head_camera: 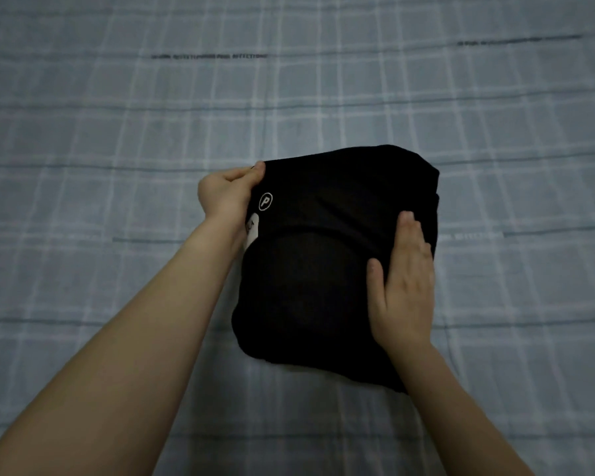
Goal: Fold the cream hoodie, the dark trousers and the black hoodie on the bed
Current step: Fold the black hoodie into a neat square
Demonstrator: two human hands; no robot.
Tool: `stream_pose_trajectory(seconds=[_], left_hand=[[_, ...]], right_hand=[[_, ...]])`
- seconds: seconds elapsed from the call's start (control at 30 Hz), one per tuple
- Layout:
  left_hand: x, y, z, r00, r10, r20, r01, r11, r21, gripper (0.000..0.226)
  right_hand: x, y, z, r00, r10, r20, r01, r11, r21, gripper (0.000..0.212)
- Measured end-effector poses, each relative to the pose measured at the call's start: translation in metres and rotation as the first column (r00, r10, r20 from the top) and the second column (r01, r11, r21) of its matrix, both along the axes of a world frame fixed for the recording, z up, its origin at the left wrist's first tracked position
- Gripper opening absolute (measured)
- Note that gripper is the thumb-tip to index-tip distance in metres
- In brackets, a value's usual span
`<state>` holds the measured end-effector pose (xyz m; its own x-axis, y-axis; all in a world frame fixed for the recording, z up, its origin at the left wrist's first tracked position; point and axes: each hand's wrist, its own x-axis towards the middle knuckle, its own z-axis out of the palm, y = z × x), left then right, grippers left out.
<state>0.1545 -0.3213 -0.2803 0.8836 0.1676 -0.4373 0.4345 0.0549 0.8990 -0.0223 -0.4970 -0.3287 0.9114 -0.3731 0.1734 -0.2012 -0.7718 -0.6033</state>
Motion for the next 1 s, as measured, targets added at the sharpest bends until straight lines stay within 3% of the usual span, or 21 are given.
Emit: stream_pose_trajectory(seconds=[0.07, 0.13, 0.2, 0.37, 0.43, 0.57, 0.77, 0.9, 1.0], left_hand=[[0.005, 0.004, 0.001, 0.993, -0.106, 0.042, 0.102, 0.990, 0.097, 0.007], [0.000, 0.011, 0.011, 0.958, -0.218, 0.184, 0.169, 0.953, 0.250, 0.010], [-0.020, 0.022, 0.014, 0.929, -0.261, 0.263, 0.190, 0.945, 0.266, 0.011], [-0.082, 0.043, -0.002, 0.955, -0.259, 0.144, 0.277, 0.953, -0.120, 0.029], [-0.092, 0.041, -0.007, 0.954, -0.248, 0.170, 0.277, 0.944, -0.177, 0.036], [-0.076, 0.043, -0.005, 0.953, -0.248, 0.175, 0.266, 0.960, -0.091, 0.041], [-0.047, 0.029, 0.008, 0.891, -0.404, 0.208, 0.367, 0.910, 0.192, 0.035], [-0.041, 0.022, 0.002, 0.905, -0.334, 0.262, 0.281, 0.934, 0.220, 0.005], [-0.036, 0.023, 0.001, 0.913, -0.271, 0.304, 0.228, 0.959, 0.171, 0.016]], right_hand=[[0.000, -0.002, 0.003, 1.000, 0.006, -0.017, -0.006, 1.000, 0.014, 0.065], [-0.004, -0.007, 0.005, 0.999, 0.042, -0.025, -0.042, 0.999, -0.006, 0.062], [-0.012, -0.011, 0.009, 0.997, 0.070, -0.029, -0.071, 0.997, -0.022, 0.060], [-0.014, -0.007, 0.044, 0.996, 0.088, -0.025, -0.088, 0.996, -0.005, 0.060], [-0.004, 0.006, 0.064, 0.993, 0.115, 0.020, -0.114, 0.993, -0.021, 0.059], [-0.008, 0.057, 0.088, 0.964, 0.175, 0.200, -0.168, 0.984, -0.056, 0.056], [-0.029, 0.093, 0.059, 0.971, 0.240, -0.006, -0.239, 0.964, -0.119, 0.076], [-0.022, 0.089, 0.048, 0.973, 0.230, -0.017, -0.229, 0.950, -0.210, 0.056], [-0.026, 0.089, 0.048, 0.968, 0.249, -0.013, -0.243, 0.929, -0.278, 0.049]])
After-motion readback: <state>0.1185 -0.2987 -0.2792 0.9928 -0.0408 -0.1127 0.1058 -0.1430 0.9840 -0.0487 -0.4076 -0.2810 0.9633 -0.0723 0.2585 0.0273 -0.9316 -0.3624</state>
